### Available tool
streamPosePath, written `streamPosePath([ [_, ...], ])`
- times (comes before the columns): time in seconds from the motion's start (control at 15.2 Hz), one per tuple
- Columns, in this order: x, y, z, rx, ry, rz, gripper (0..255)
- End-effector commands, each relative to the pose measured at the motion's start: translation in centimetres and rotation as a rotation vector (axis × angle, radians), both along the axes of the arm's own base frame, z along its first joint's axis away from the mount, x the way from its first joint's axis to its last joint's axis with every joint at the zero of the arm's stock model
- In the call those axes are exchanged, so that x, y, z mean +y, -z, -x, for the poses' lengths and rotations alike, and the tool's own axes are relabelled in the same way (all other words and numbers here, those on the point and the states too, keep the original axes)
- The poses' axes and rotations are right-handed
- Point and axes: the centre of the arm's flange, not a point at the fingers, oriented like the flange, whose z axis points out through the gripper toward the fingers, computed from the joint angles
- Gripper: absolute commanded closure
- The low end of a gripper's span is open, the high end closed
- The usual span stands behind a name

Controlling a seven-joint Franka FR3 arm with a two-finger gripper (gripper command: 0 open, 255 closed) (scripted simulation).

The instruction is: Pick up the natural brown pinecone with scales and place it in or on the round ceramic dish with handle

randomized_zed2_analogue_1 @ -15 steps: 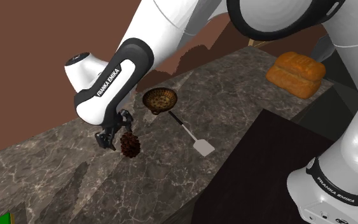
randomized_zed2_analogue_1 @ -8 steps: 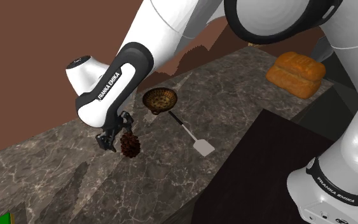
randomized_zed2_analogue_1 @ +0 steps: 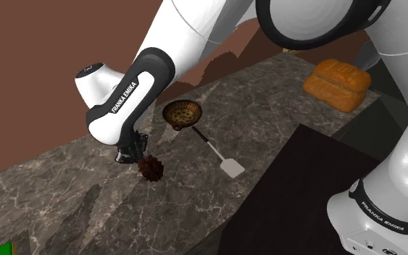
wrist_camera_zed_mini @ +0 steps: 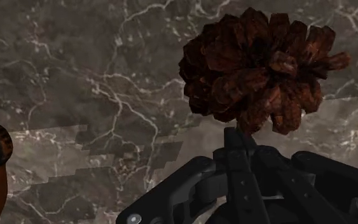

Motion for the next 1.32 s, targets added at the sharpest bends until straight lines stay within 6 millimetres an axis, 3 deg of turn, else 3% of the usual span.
streamPosePath([
  [0.0,0.0,0.0,0.0,0.001,0.000,0.000,255],
  [0.13,0.0,0.0,0.0,0.001,0.000,0.000,255],
  [0.2,0.0,0.0,0.0,0.001,0.000,0.000,0],
  [0.59,-3.7,-6.3,3.3,0.002,-0.044,-0.087,0],
  [1.06,-3.5,-2.7,3.8,0.002,-0.044,-0.087,0],
  [1.25,-3.5,-2.4,3.8,0.002,-0.044,-0.087,0],
])
